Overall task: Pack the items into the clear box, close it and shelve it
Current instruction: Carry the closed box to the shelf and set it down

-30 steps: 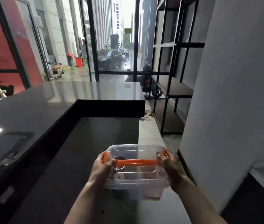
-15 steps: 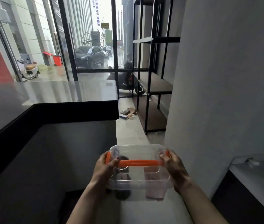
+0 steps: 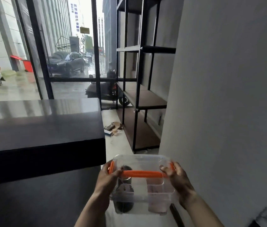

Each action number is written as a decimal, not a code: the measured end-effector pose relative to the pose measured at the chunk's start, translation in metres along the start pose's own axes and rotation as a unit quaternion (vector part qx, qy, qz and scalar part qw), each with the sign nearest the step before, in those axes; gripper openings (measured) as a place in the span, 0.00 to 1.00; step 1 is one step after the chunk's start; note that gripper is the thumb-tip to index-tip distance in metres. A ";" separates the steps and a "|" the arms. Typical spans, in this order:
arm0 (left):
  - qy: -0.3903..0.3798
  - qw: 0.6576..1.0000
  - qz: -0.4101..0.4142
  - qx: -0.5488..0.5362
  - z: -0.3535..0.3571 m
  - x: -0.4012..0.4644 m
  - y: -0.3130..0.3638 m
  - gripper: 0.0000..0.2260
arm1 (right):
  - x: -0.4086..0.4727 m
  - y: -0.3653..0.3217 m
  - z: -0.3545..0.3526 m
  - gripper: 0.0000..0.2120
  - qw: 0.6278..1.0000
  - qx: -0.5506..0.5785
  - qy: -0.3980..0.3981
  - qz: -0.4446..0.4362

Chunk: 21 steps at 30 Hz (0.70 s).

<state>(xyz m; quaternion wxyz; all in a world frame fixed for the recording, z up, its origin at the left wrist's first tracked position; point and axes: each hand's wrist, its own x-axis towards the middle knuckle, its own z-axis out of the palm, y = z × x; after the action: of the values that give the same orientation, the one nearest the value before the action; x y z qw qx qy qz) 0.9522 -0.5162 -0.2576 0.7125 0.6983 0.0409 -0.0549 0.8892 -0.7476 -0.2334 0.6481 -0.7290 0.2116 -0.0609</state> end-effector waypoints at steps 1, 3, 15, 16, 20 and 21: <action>-0.004 1.000 0.002 -0.004 0.004 0.021 0.008 0.24 | 0.016 -0.009 0.003 0.31 1.000 0.000 0.013 -0.001; -0.017 1.000 0.008 -0.006 0.012 0.057 0.020 0.26 | 0.049 -0.022 0.006 0.30 0.999 0.000 0.040 -0.001; -0.024 0.999 0.015 -0.016 0.107 0.285 0.051 0.30 | 0.293 -0.065 0.011 0.19 0.999 0.026 0.046 0.003; -0.017 1.000 0.010 -0.017 0.118 0.309 0.053 0.30 | 0.323 -0.069 0.011 0.18 0.999 0.027 0.043 0.002; 0.017 1.000 -0.007 -0.016 0.155 0.409 0.068 0.30 | 0.445 -0.097 0.014 0.17 1.000 0.014 0.016 0.004; 0.023 0.999 -0.010 -0.021 0.162 0.433 0.077 0.30 | 0.475 -0.107 0.016 0.18 1.000 0.012 0.011 -0.001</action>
<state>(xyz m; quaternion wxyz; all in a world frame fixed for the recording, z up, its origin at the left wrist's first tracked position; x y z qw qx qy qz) 1.3884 -0.6854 -0.2364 0.7251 0.6840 0.0652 -0.0451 1.3489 -0.9092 -0.2202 0.6542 -0.7209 0.2170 -0.0722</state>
